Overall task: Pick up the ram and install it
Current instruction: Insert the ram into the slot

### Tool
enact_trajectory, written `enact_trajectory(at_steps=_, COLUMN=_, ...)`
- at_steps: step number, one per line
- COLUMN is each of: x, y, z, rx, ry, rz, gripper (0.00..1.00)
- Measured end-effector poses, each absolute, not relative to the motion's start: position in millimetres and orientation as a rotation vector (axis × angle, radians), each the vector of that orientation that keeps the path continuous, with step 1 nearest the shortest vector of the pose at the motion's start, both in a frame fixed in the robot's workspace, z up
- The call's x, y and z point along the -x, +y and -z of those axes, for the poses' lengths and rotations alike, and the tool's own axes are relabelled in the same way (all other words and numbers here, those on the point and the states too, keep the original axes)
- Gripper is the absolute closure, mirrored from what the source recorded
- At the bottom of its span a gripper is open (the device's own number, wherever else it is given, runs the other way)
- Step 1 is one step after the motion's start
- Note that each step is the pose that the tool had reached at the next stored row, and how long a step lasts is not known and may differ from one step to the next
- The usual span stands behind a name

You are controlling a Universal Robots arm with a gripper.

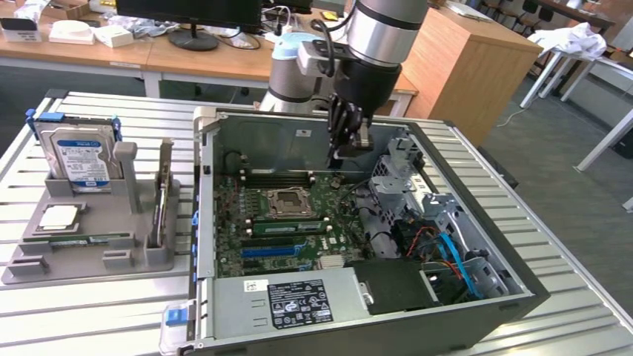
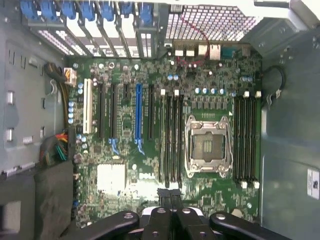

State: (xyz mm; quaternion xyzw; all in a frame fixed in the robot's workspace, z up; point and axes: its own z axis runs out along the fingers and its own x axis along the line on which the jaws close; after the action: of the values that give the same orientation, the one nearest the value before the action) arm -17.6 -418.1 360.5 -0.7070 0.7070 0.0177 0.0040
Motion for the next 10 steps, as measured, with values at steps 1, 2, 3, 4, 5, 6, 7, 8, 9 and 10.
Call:
enact_trajectory(at_steps=1, x=15, y=-418, z=-360, rx=2.216, ry=2.216, rz=-0.056, gripper=0.9)
enact_trajectory(at_steps=2, x=12, y=-418, z=-360, rx=2.216, ry=2.216, rz=-0.057, gripper=0.9)
enact_trajectory(at_steps=3, x=10, y=-418, z=-360, rx=2.216, ry=2.216, rz=-0.057, gripper=0.9)
enact_trajectory(at_steps=4, x=8, y=-418, z=-360, rx=2.216, ry=2.216, rz=-0.057, gripper=0.9)
enact_trajectory(at_steps=5, x=5, y=-418, z=-360, rx=2.216, ry=2.216, rz=-0.057, gripper=0.9)
enact_trajectory(at_steps=6, x=4, y=-418, z=-360, rx=2.216, ry=2.216, rz=-0.058, gripper=0.9)
enact_trajectory(at_steps=7, x=3, y=-418, z=-360, rx=2.216, ry=2.216, rz=-0.058, gripper=0.9)
enact_trajectory(at_steps=8, x=2, y=-418, z=-360, rx=2.216, ry=2.216, rz=-0.058, gripper=0.9)
enact_trajectory(at_steps=9, x=2, y=-418, z=-360, rx=2.216, ry=2.216, rz=-0.058, gripper=0.9)
enact_trajectory(at_steps=10, x=2, y=-418, z=-360, rx=2.216, ry=2.216, rz=-0.058, gripper=0.9)
